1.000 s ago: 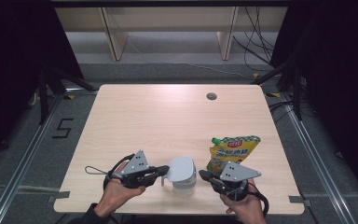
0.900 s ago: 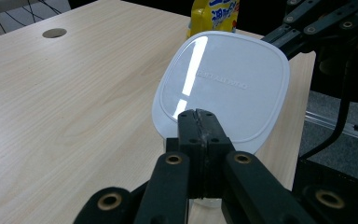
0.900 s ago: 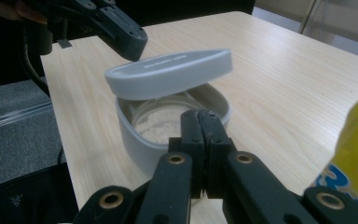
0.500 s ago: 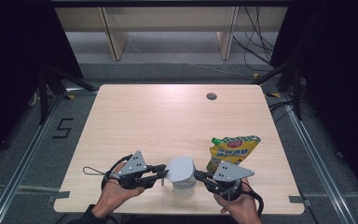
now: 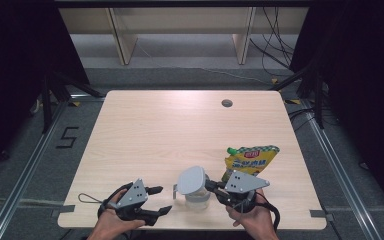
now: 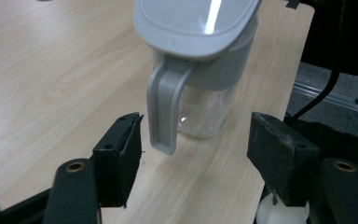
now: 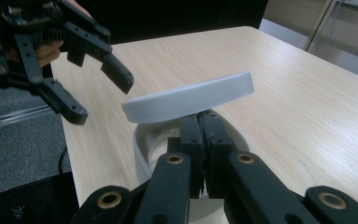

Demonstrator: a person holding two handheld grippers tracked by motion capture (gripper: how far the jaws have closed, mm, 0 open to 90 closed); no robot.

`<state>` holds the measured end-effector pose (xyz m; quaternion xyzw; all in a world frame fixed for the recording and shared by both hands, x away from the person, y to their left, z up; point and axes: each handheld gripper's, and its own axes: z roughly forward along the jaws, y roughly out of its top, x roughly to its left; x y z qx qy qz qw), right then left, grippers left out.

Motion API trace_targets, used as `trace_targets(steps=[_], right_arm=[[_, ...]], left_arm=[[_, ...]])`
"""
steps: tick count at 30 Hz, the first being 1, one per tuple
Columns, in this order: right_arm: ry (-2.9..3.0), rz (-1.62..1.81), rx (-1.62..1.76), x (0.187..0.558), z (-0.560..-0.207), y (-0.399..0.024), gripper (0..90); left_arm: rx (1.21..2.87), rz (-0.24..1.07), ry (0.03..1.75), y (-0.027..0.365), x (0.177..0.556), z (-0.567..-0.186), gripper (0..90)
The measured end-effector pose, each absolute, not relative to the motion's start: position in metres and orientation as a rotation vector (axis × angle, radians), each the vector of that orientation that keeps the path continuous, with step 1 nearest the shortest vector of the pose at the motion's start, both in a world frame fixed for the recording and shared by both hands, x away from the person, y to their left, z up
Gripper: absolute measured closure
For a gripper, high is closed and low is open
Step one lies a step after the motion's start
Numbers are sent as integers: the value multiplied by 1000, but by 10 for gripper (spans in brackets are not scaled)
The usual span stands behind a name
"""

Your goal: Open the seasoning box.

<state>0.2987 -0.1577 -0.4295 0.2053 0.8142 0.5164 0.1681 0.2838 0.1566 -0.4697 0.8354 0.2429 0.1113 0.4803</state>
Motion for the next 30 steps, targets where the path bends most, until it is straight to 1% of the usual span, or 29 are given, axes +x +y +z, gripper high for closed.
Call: trace_targets(steps=[6, 8, 9, 10, 11, 12, 13, 15, 16, 20, 21, 23, 25, 29, 30], right_arm=[[2304, 1456, 516, 299, -424, -148, 886], [2295, 1465, 531, 298, -423, -144, 886], [2287, 1471, 522, 298, -422, -142, 885], [2294, 1467, 506, 298, -421, -140, 885], [2299, 1463, 505, 298, -420, -139, 885], [2289, 1467, 507, 298, -420, -137, 885], [2279, 1474, 512, 298, -420, -135, 885], [2295, 1474, 480, 298, -418, -131, 886], [2286, 1482, 484, 297, -418, -129, 885], [2302, 1482, 451, 296, -415, -121, 886], [2300, 1480, 453, 296, -415, -121, 885], [2303, 1486, 460, 296, -415, -120, 884], [2310, 1493, 456, 297, -414, -120, 884], [2322, 1491, 439, 296, -414, -116, 884], [2313, 1491, 440, 296, -414, -114, 884]], left_arm=[[2065, 268, 652, 157, 280, -488, 275], [2083, 288, 654, 160, 281, -487, 274], [2041, 279, 662, 159, 281, -488, 273], [2067, 290, 634, 161, 283, -486, 271], [2046, 283, 678, 160, 281, -487, 271], [2060, 296, 648, 162, 283, -487, 271], [2045, 285, 685, 161, 283, -488, 271], [2031, 306, 692, 161, 283, -488, 273], [2059, 320, 685, 163, 284, -487, 273], [2031, 297, 696, 162, 283, -488, 273], [2055, 322, 679, 164, 285, -488, 273], [2041, 307, 694, 162, 284, -489, 272], [2059, 315, 648, 162, 286, -489, 273], [2053, 309, 651, 162, 286, -489, 273], [2046, 298, 687, 162, 285, -489, 273]])
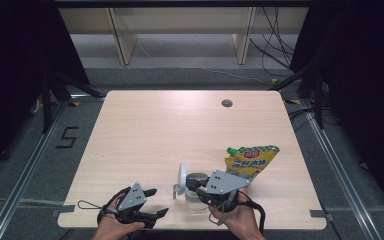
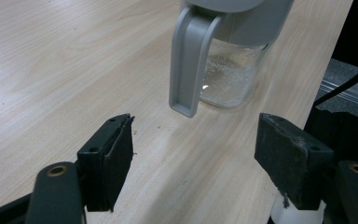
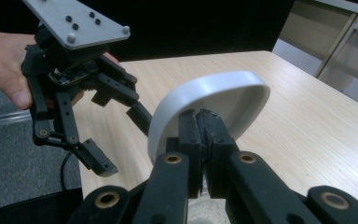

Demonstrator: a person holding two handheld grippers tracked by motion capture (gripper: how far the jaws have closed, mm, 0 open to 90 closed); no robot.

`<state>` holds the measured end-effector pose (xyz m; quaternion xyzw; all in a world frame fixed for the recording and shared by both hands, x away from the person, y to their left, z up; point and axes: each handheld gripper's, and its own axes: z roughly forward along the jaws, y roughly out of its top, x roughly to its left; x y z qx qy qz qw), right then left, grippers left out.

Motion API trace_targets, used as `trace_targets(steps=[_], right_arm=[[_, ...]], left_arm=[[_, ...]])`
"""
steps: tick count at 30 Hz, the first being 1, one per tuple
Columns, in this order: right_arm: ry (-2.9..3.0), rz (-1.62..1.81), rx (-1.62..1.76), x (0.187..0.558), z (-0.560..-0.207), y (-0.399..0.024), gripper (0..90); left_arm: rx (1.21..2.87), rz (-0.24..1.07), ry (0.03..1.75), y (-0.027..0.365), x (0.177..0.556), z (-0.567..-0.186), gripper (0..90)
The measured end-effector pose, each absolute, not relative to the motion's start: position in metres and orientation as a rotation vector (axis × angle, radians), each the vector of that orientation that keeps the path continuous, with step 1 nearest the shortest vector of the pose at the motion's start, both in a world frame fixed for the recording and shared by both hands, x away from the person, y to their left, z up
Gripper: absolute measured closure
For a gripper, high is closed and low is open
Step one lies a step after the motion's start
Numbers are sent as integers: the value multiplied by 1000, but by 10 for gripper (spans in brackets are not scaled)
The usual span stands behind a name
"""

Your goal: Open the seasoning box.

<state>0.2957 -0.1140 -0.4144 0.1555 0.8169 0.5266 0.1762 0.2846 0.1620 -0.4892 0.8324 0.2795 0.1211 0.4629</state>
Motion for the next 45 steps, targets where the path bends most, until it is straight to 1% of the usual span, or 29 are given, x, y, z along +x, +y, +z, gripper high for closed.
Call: trace_targets(steps=[7, 9, 11, 14, 16, 17, 18, 23, 25, 26, 27, 32, 33, 35, 40, 42, 43, 45], right_arm=[[2304, 1484, 419, 296, -412, -116, 881], [2300, 1488, 438, 296, -412, -120, 873], [2294, 1490, 448, 296, -413, -126, 858], [2293, 1464, 451, 295, -415, -140, 834], [2277, 1480, 508, 293, -419, -150, 805], [2272, 1480, 527, 293, -420, -159, 777], [2270, 1475, 560, 293, -421, -167, 760], [2227, 1514, 632, 294, -428, -200, 626], [2208, 1495, 672, 293, -430, -211, 579], [2203, 1499, 715, 292, -432, -217, 552], [2227, 1504, 739, 291, -433, -221, 526], [2200, 1477, 796, 288, -438, -246, 456], [2191, 1470, 801, 288, -439, -251, 433], [2192, 1463, 808, 289, -441, -257, 427], [2179, 1447, 887, 285, -446, -274, 377], [2164, 1453, 919, 285, -449, -283, 367], [2162, 1453, 941, 285, -451, -286, 360], [2150, 1445, 949, 288, -454, -293, 349]], left_arm=[[2045, 299, 685, 163, 285, -489, 271], [2028, 292, 700, 162, 285, -490, 271], [2060, 304, 668, 163, 286, -490, 267], [2042, 303, 698, 161, 284, -491, 250], [2054, 319, 695, 163, 285, -489, 235], [2041, 311, 679, 163, 285, -489, 227], [2031, 301, 712, 162, 284, -489, 220], [2022, 294, 715, 161, 284, -489, 206], [2065, 316, 688, 163, 285, -488, 206], [2025, 293, 715, 160, 284, -489, 205], [2030, 300, 711, 161, 283, -489, 205], [2027, 300, 713, 161, 284, -489, 204], [2056, 312, 697, 162, 285, -488, 204], [2027, 304, 717, 160, 284, -489, 204], [2032, 303, 717, 159, 283, -488, 204], [2061, 326, 710, 161, 285, -488, 204], [2040, 317, 703, 160, 285, -489, 204], [2051, 322, 707, 161, 285, -489, 204]])
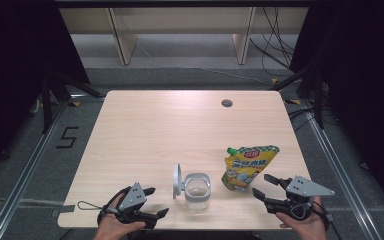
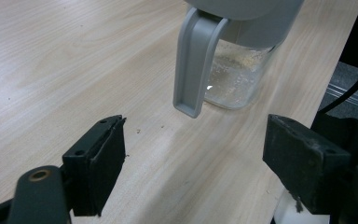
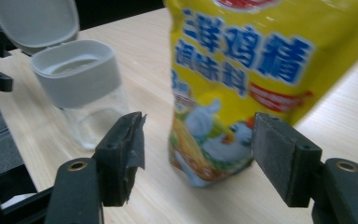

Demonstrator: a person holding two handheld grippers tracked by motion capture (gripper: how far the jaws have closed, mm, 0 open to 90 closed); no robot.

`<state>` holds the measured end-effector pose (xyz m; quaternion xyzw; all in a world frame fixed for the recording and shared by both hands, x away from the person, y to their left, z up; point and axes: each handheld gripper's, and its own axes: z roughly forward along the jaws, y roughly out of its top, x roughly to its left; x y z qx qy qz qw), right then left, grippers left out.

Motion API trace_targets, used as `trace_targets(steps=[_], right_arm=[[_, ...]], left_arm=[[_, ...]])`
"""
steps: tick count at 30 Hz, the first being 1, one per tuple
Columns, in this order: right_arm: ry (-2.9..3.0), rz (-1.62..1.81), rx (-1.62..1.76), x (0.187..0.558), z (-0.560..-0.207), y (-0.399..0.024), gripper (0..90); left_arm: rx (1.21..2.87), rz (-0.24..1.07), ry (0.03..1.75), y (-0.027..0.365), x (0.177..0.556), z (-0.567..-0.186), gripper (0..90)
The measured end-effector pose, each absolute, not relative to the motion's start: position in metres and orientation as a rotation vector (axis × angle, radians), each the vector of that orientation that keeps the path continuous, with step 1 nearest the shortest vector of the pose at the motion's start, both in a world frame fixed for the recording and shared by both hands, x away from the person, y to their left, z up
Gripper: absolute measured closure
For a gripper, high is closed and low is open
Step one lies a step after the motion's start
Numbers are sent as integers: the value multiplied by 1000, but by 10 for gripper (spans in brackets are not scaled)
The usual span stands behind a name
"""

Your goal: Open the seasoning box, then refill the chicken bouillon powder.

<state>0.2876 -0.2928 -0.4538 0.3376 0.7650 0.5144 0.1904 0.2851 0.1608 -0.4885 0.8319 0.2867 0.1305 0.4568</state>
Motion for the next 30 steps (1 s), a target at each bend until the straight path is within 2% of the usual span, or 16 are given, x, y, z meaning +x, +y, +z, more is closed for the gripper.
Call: trace_targets(steps=[14, 22, 30], right_arm=[[2131, 1462, 992, 307, -470, -308, 218], [2170, 1480, 952, 329, -477, -314, 201], [2191, 1453, 875, 343, -475, -305, 224]], left_arm=[[2046, 303, 716, 160, 285, -489, 204], [2058, 315, 694, 161, 286, -489, 204], [2043, 316, 704, 161, 284, -490, 204]])
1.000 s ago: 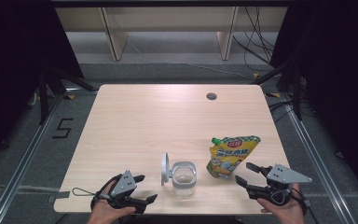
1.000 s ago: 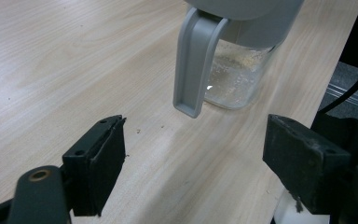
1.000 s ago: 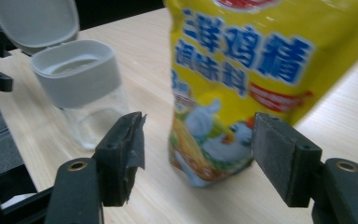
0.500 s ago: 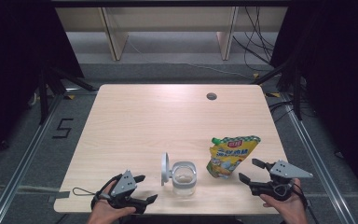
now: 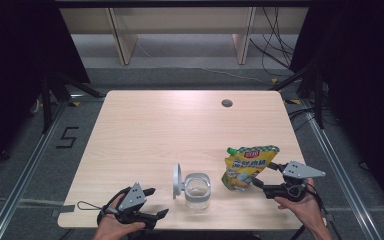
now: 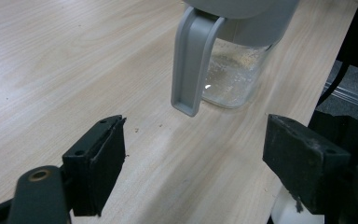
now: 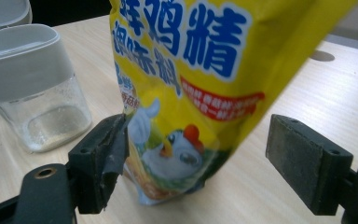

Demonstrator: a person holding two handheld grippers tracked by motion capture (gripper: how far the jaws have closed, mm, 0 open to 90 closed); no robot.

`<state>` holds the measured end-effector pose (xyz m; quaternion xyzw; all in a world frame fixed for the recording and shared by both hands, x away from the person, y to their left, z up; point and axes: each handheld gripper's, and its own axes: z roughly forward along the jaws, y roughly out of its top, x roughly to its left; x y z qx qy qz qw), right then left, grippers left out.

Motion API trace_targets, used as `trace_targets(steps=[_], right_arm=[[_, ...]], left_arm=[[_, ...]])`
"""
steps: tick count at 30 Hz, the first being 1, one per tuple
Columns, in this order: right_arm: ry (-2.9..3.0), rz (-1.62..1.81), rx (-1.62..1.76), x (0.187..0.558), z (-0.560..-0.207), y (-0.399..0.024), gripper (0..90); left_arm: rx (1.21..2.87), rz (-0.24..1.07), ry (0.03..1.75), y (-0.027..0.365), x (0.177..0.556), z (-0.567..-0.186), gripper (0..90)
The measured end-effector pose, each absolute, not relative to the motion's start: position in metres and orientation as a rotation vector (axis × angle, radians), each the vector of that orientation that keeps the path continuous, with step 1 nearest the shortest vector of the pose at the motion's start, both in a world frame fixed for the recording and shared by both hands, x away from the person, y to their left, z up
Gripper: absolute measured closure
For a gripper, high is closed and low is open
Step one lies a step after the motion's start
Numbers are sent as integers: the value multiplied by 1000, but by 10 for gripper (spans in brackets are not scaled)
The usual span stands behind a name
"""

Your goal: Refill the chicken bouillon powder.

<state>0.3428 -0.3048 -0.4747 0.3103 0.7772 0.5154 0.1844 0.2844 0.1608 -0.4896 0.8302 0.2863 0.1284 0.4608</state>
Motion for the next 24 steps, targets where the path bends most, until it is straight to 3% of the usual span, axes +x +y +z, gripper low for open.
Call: trace_targets(steps=[7, 16, 24], right_arm=[[2184, 1473, 807, 351, -476, -299, 249], [2173, 1505, 771, 356, -475, -296, 476], [2128, 1496, 924, 341, -470, -291, 554]], left_arm=[[2052, 307, 721, 160, 285, -491, 204], [2058, 315, 693, 161, 286, -490, 203], [2046, 320, 705, 160, 286, -491, 203]])
